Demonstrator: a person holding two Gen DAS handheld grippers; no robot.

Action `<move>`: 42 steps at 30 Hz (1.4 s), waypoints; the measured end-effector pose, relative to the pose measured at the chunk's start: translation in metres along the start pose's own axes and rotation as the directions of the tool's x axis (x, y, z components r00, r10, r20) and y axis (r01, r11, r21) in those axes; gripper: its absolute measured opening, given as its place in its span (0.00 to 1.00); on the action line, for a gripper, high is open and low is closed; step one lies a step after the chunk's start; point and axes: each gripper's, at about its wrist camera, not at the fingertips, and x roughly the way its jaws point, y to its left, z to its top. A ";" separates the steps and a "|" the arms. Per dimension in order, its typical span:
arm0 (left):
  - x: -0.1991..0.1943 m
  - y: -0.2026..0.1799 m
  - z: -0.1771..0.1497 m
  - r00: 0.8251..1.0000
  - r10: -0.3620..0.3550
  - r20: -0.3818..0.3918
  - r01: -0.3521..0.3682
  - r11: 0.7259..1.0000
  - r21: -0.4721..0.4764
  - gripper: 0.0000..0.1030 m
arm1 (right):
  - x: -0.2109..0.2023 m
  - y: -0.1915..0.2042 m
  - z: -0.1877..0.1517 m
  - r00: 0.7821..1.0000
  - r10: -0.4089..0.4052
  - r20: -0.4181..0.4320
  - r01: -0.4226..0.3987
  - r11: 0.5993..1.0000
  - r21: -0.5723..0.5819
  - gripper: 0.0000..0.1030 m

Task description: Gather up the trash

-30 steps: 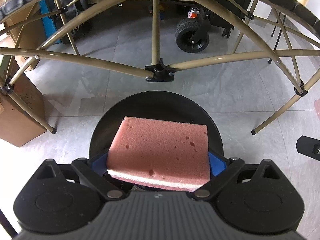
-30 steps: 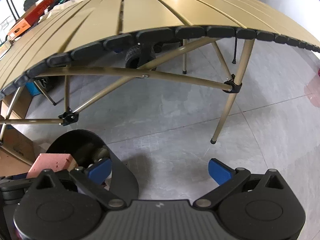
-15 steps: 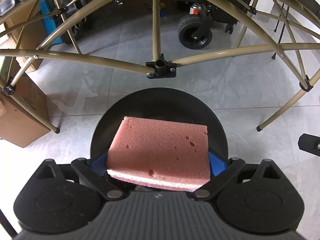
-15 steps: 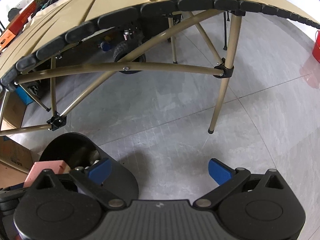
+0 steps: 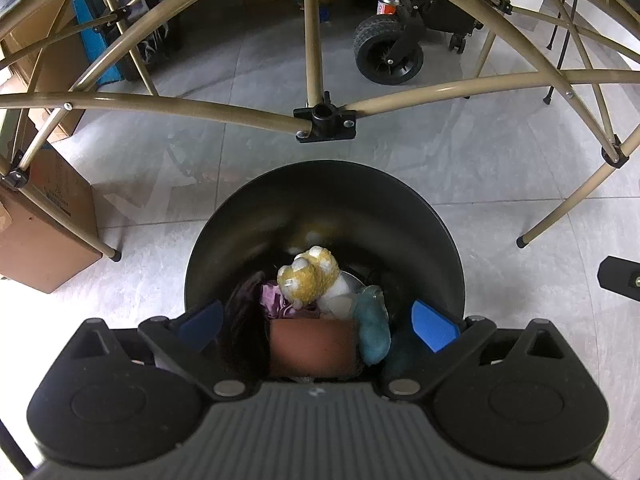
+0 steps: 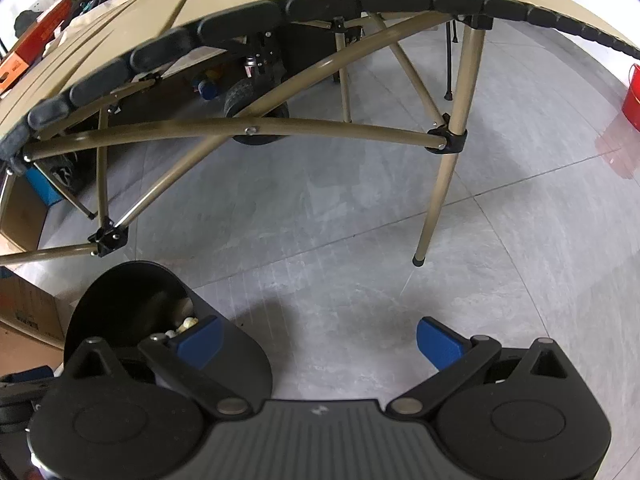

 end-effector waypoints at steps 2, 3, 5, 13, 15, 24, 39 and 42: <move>-0.002 0.000 0.000 1.000 -0.006 0.003 0.005 1.000 0.005 1.00 | 0.000 0.002 0.000 1.000 0.000 0.000 0.000 1.000 -0.006 1.00; -0.004 0.000 -0.001 1.000 -0.007 0.006 0.007 1.000 0.007 1.00 | 0.000 0.003 0.000 1.000 0.001 0.000 -0.001 1.000 -0.008 1.00; -0.005 0.001 -0.001 1.000 -0.013 0.011 0.013 1.000 0.011 1.00 | 0.000 0.005 0.000 1.000 0.003 0.001 -0.003 1.000 -0.015 1.00; -0.015 0.005 -0.002 0.999 -0.026 0.033 0.025 1.000 0.012 1.00 | -0.002 0.014 -0.002 1.000 0.005 0.008 -0.005 0.999 -0.036 1.00; -0.019 0.007 -0.004 0.998 -0.013 0.055 0.012 1.000 0.020 1.00 | -0.007 0.016 -0.003 1.000 0.008 0.019 -0.007 0.999 -0.034 1.00; -0.064 0.025 -0.027 0.966 0.022 0.257 -0.037 0.998 0.052 1.00 | -0.061 0.039 -0.017 0.985 0.070 0.161 -0.056 0.995 -0.087 1.00; -0.181 0.081 -0.094 0.892 -0.040 0.451 0.004 0.997 0.081 1.00 | -0.159 0.065 -0.116 0.941 0.197 0.275 -0.136 0.965 -0.225 1.00; -0.204 0.087 -0.110 0.873 -0.070 0.483 0.029 0.995 0.092 1.00 | -0.187 0.068 -0.136 0.929 0.224 0.295 -0.150 0.955 -0.255 1.00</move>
